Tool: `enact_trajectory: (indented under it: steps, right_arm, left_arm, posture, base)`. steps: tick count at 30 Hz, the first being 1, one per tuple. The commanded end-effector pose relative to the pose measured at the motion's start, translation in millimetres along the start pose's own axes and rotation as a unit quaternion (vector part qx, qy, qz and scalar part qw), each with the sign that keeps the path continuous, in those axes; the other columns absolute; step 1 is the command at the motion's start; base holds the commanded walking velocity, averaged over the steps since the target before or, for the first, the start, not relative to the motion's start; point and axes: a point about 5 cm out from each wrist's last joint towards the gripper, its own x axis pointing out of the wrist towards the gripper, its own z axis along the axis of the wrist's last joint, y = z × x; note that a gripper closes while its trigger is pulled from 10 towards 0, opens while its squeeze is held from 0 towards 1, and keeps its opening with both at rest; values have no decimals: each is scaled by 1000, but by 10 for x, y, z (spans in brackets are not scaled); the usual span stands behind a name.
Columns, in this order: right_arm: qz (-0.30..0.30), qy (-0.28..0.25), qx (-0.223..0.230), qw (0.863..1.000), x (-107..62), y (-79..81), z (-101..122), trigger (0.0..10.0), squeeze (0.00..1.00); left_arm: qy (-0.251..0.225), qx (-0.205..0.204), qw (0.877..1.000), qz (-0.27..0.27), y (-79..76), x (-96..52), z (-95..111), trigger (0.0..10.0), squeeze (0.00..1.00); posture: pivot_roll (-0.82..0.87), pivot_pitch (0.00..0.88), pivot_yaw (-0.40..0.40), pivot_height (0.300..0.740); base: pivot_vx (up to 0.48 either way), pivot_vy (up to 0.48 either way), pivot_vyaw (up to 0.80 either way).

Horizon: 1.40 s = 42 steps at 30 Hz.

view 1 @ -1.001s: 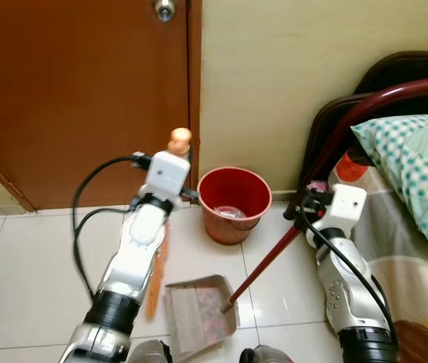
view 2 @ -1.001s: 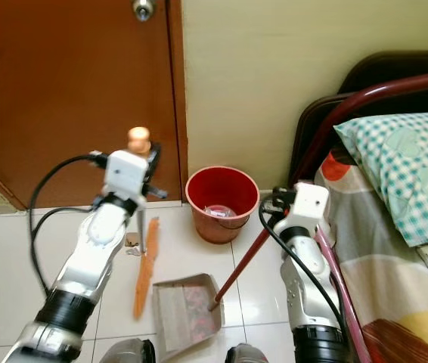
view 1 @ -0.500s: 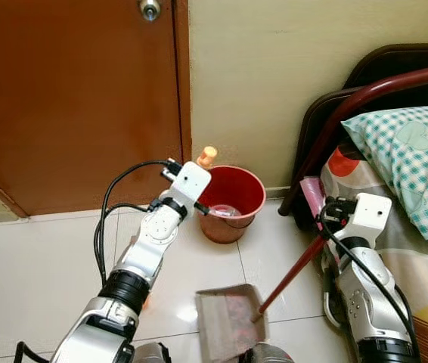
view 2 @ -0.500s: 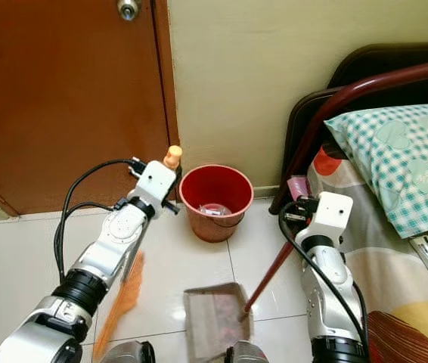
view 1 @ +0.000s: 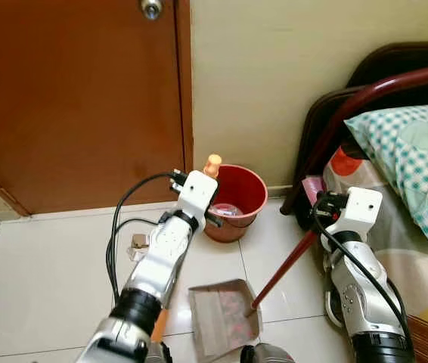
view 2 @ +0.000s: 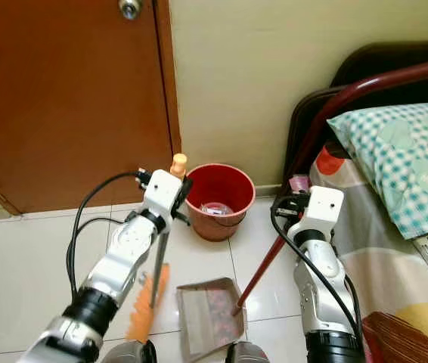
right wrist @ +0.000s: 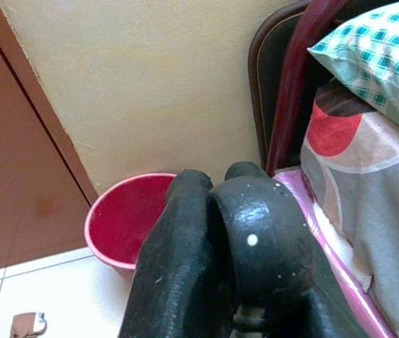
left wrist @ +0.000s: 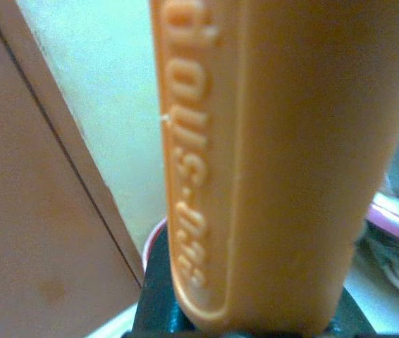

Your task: Sweep floor

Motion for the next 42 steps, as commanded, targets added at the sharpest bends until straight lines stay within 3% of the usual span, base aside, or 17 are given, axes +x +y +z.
enact_trajectory:
  steps: [1, 10, 17, 27, 33, 38, 39, 40, 42]
  right_arm:
    - [-5, -17, -5, 1000, 34, -11, 79, 10000, 0]
    - [-46, -60, -71, 995, 187, -100, 220, 10000, 0]
    - [-52, -63, -79, 994, 354, -10, 224, 10000, 0]
    - [-56, -67, -89, 992, 403, 2, 181, 10000, 0]
    - [-62, -69, -92, 991, 407, -29, 173, 10000, 0]
    - [-62, -71, -94, 991, 415, -36, 170, 10000, 0]
    - [-62, -71, -94, 991, 415, -36, 170, 10000, 0]
    - [-61, -71, -95, 991, 418, -33, 170, 10000, 0]
    - [-61, -71, -95, 991, 420, -31, 168, 10000, 0]
  left_arm:
    - [12, -33, 999, -6, -68, -43, -27, 10000, 0]
    - [1, -43, 999, -8, -132, -215, 187, 10000, 0]
    - [-57, -56, 996, -28, -185, -164, 593, 10000, 0]
    - [-63, -81, 994, -33, -164, -148, 781, 10000, 0]
    - [-120, -74, 990, -19, 13, -169, 1120, 10000, 0]
    - [-196, -26, 980, 39, 316, -205, 1430, 10000, 0]
    - [-196, -26, 980, 39, 316, -205, 1430, 10000, 0]
    - [-206, -14, 976, 65, 446, -220, 1449, 10000, 0]
    - [-206, -5, 975, 83, 541, -232, 1428, 10000, 0]
  posture:
    - [-49, 108, -20, 740]
    - [-29, 106, -23, 740]
    - [-5, 105, -20, 740]
    - [-5, 109, -21, 740]
    - [-4, 113, -20, 740]
    - [-1, 114, -24, 740]
    - [-1, 114, -24, 740]
    - [-1, 114, -26, 740]
    - [-1, 114, -26, 740]
  base:
    - [0, 0, 0]
    - [0, 0, 0]
    - [0, 0, 0]
    - [0, 0, 0]
    - [0, 0, 0]
    - [0, 0, 0]
    - [0, 0, 0]
    - [0, 0, 0]
    - [0, 0, 0]
